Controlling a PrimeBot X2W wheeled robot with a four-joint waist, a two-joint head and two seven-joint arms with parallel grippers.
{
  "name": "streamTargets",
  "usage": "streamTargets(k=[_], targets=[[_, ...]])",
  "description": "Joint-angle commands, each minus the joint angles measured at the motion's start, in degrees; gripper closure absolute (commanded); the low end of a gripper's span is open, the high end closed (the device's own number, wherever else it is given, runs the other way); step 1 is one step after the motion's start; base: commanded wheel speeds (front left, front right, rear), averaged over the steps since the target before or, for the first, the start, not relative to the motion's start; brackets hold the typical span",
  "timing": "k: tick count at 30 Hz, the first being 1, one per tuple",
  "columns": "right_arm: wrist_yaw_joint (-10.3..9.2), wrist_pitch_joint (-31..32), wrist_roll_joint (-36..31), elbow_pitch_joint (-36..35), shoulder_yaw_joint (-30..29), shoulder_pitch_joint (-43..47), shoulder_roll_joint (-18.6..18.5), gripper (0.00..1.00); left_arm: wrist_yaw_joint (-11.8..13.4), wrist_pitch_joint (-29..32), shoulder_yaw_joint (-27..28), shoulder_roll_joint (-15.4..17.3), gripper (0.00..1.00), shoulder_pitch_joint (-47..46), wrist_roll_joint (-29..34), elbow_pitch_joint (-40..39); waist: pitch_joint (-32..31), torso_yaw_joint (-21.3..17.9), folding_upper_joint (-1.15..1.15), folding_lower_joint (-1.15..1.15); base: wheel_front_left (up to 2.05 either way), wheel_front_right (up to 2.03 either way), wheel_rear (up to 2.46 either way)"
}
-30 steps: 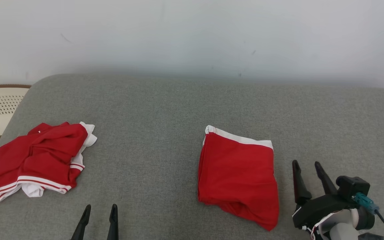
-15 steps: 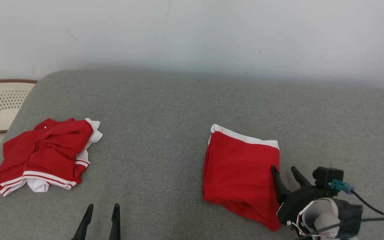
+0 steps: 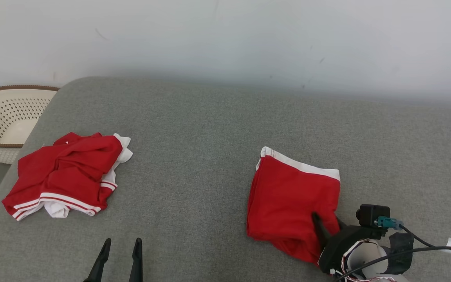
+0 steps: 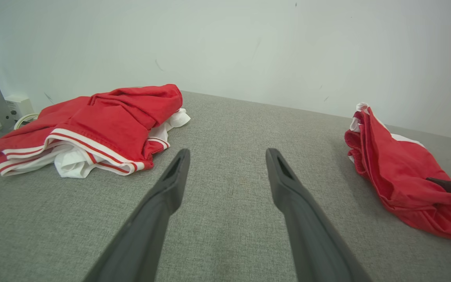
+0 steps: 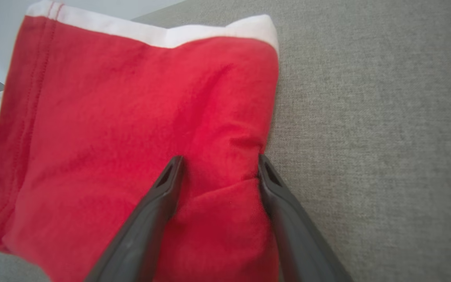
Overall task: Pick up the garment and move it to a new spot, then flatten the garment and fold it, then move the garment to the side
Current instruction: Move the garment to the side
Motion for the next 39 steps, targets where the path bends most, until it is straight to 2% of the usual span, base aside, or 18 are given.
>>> streamTargets(k=[1, 5, 15, 24, 34, 39], targets=[[0.01, -0.6, 1.3, 0.4, 1.3, -0.1, 0.2, 1.00, 0.2, -0.2, 0.1, 0.0, 0.00, 0.3, -0.6, 0.0, 0.0, 0.0, 0.00, 0.00, 0.00, 0.00, 0.00], [0.01, -1.6, 2.2, 1.0, 2.7, -1.0, -0.4, 1.00, 0.3, -0.2, 0.0, 0.0, 0.00, 0.3, -0.6, -0.2, 0.2, 0.0, 0.00, 0.00, 0.00, 0.00, 0.00], [0.01, -5.7, -3.0, 3.2, 9.9, -9.5, -6.4, 1.00, 0.2, -0.2, 0.3, 0.0, 0.00, -0.2, -0.6, -1.2, 2.1, -2.3, 0.00, 0.00, 0.00, 0.00, 0.00], [0.01, -4.6, -5.0, 4.4, 15.8, -18.3, -14.1, 1.00, 0.3, -0.2, 0.4, 0.0, 0.00, -2.6, -1.0, -3.9, 6.3, -4.8, 0.00, 0.00, 0.00, 0.00, 0.00], [0.01, -1.6, -4.5, 5.2, 21.3, -29.2, -22.5, 1.00, -2.0, -0.2, 0.9, 0.0, 0.00, -6.8, 2.0, -7.9, 13.9, -6.5, 0.00, 0.00, 0.00, 0.00, 0.00], [0.00, -0.4, -4.0, 6.5, 22.4, -33.5, -26.2, 1.00, -2.4, -0.2, 0.7, 0.0, 0.00, -8.4, 3.3, -11.1, 17.4, -7.0, 0.00, 0.00, 0.00, 0.00, 0.00]])
